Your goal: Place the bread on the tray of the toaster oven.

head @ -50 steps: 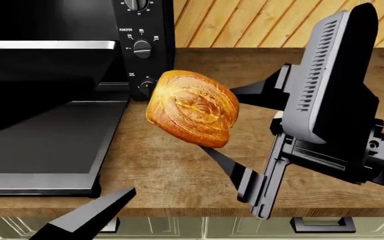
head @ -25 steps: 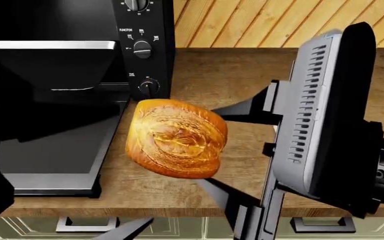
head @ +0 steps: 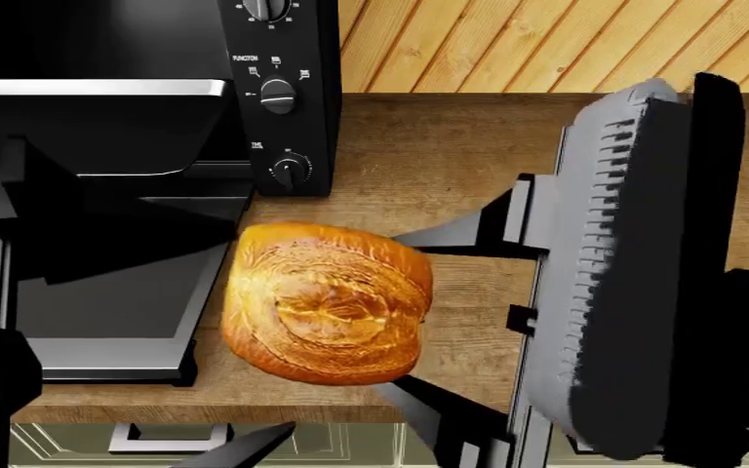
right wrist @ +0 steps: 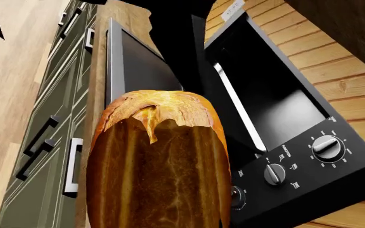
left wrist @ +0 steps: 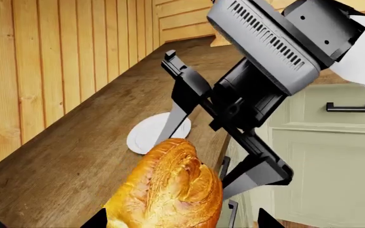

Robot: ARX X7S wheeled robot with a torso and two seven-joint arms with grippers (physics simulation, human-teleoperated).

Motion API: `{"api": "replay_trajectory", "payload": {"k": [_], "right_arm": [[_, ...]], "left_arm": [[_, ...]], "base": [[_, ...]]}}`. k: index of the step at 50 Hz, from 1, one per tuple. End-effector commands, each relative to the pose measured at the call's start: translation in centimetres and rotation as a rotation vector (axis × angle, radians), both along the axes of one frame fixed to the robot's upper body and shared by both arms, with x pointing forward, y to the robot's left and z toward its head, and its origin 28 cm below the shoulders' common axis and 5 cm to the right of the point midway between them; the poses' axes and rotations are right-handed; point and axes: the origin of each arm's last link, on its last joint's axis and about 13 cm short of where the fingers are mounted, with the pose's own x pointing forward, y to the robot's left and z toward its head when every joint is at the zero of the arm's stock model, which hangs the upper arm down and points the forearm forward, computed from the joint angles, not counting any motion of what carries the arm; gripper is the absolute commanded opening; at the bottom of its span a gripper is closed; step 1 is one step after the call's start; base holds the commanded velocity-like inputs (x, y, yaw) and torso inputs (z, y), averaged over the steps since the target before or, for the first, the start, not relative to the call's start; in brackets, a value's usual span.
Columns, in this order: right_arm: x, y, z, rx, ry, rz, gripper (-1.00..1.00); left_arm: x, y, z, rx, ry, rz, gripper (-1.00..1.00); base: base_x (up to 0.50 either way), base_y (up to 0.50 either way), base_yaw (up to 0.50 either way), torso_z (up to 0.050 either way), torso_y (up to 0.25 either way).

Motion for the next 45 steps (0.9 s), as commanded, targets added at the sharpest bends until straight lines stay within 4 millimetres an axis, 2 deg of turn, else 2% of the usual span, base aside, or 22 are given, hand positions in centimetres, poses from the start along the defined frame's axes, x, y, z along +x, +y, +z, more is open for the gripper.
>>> {"api": "replay_trajectory", "payload": {"k": [1,12,18,40,41,45], "right_arm": [[-1.1,0.2,0.8,-0.008,-0.08,0.032,-1.0],[-1.1,0.5,0.8,-0.013,-0.081,0.047,-1.0],[-1.1,0.7,1.0,-0.015,-0.087,0.06,-1.0],[-1.4,1.2,1.2,-0.025,-0.101,0.081,-1.0],[-1.4,1.2,1.2,-0.024,-0.102,0.08,-1.0],[-1.4,1.1,1.1,-0.023,-0.101,0.075,-1.0]], "left_arm": [[-0.2,0.2,-0.3,0.0,0.001,0.005,1.0],[-0.2,0.0,-0.4,0.002,0.0,-0.002,1.0],[-0.8,0.1,-0.4,0.007,-0.002,-0.005,1.0],[-0.4,0.0,-1.0,0.003,0.003,-0.001,1.0],[-0.4,0.0,-0.9,-0.005,-0.014,0.022,-1.0],[-0.5,0.1,-1.0,-0.004,-0.014,0.023,-1.0]], "base": [[0.0,0.0,0.0,0.0,0.0],[0.0,0.0,0.0,0.0,0.0],[0.0,0.0,0.0,0.002,0.0],[0.0,0.0,0.0,0.0,0.0],[0.0,0.0,0.0,0.0,0.0],[0.0,0.0,0.0,0.0,0.0]]}}
